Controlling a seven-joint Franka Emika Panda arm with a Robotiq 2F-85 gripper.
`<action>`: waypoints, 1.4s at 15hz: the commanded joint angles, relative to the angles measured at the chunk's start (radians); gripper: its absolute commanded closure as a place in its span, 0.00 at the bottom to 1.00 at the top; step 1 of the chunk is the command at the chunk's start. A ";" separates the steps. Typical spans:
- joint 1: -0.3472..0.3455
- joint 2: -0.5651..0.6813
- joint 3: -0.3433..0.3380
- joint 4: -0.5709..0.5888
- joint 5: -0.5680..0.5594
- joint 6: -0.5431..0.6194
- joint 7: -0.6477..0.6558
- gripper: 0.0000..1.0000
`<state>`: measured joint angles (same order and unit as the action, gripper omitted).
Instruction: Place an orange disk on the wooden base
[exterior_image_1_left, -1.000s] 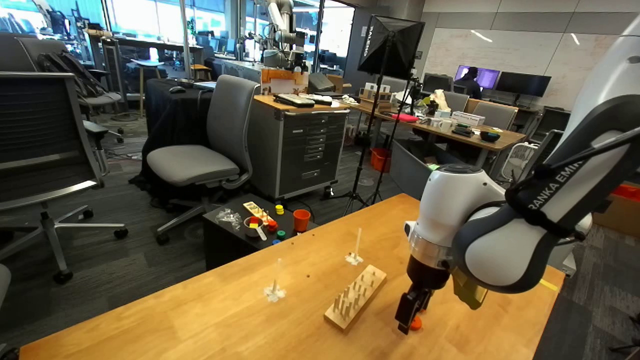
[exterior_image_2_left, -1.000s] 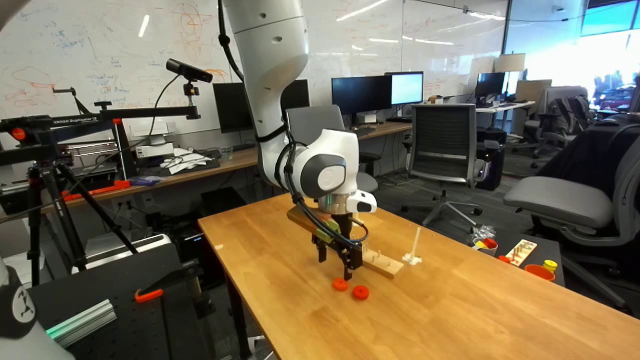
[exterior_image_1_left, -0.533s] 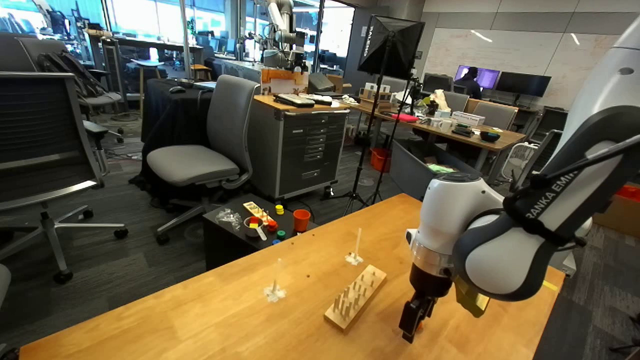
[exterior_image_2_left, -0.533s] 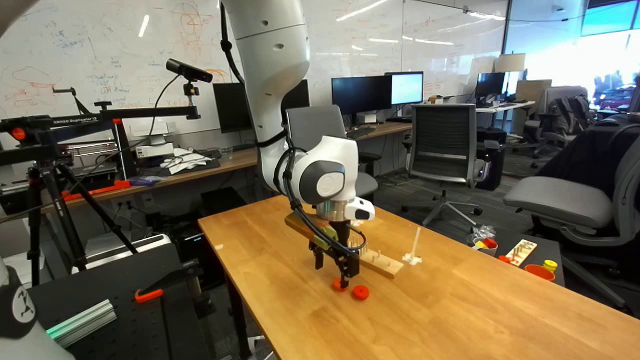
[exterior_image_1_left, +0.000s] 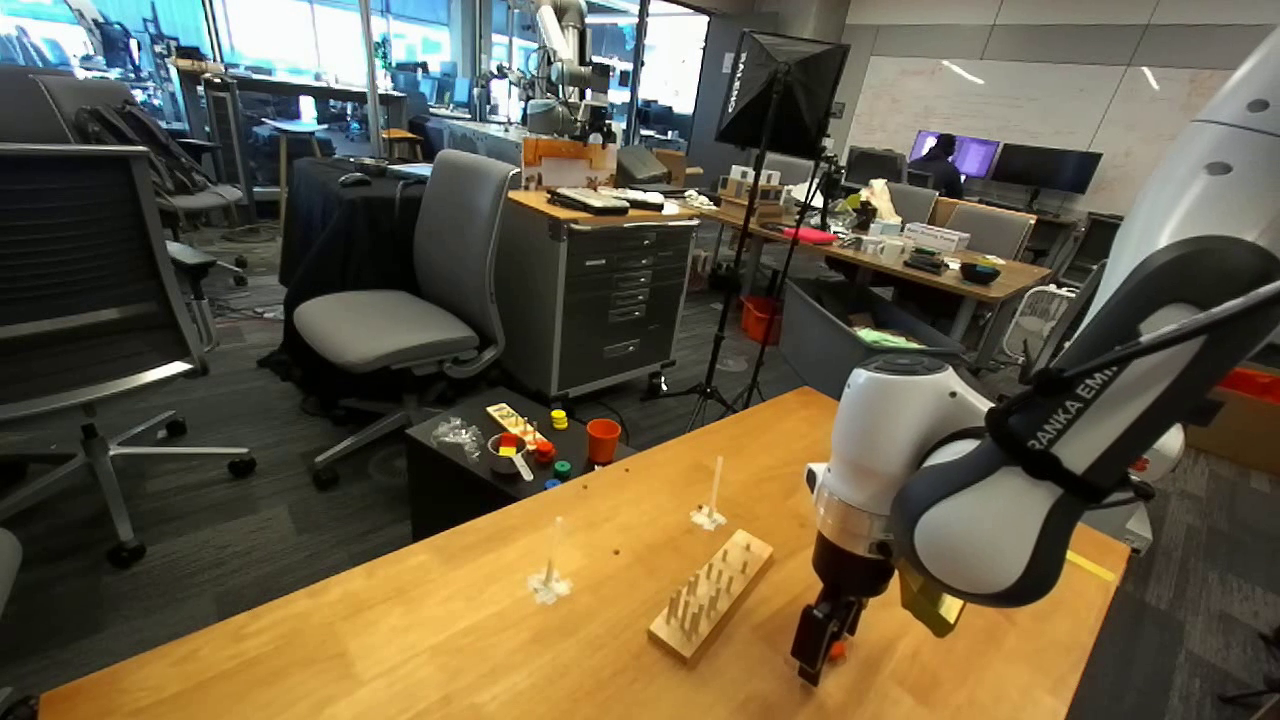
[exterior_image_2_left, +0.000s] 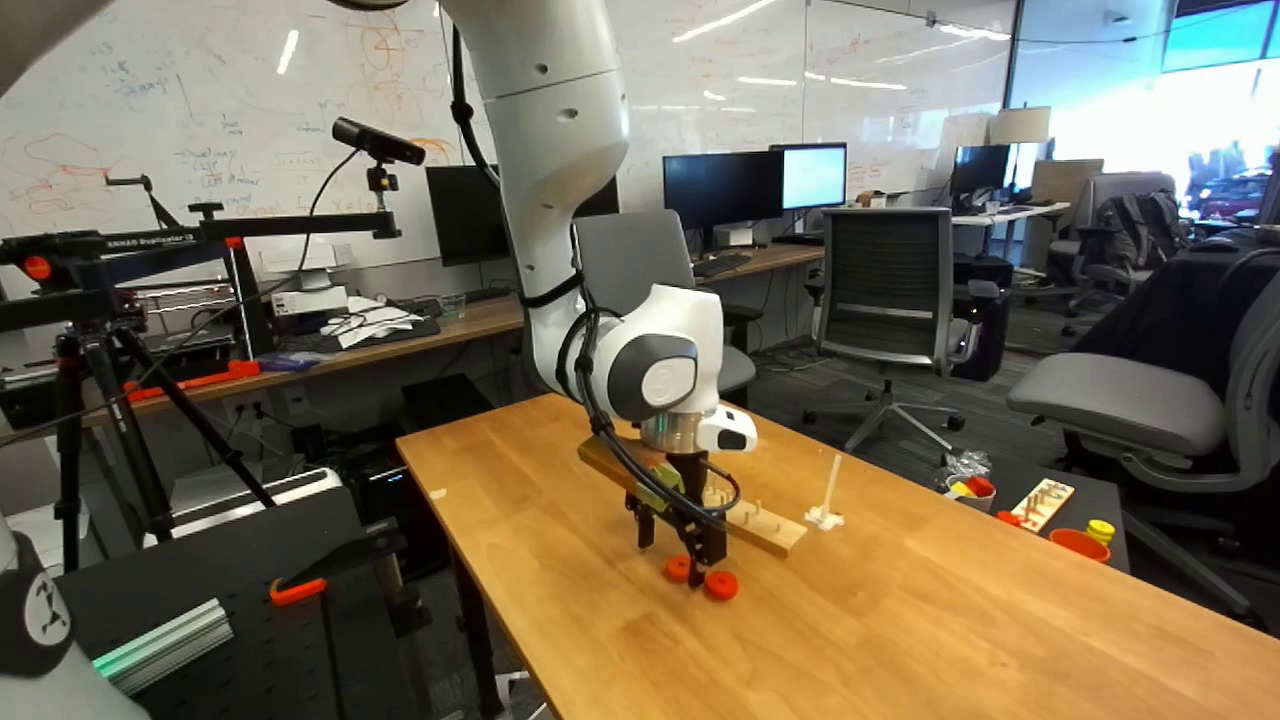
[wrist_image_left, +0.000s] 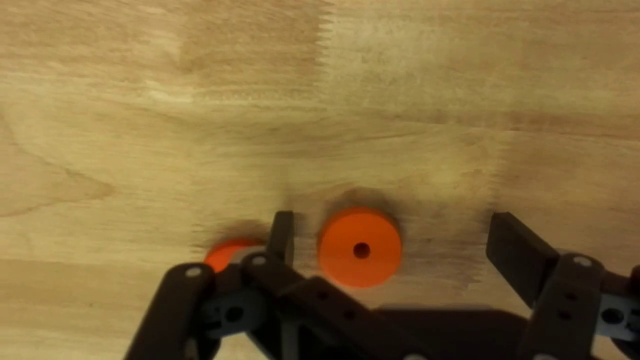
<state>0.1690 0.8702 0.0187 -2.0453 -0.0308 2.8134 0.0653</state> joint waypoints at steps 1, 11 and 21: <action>0.020 0.027 -0.022 0.042 -0.008 -0.007 0.019 0.00; 0.011 0.003 -0.022 0.032 -0.003 -0.007 0.019 0.79; 0.034 -0.058 -0.063 0.045 -0.021 -0.028 0.029 0.82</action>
<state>0.1751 0.8516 -0.0164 -2.0074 -0.0326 2.8110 0.0666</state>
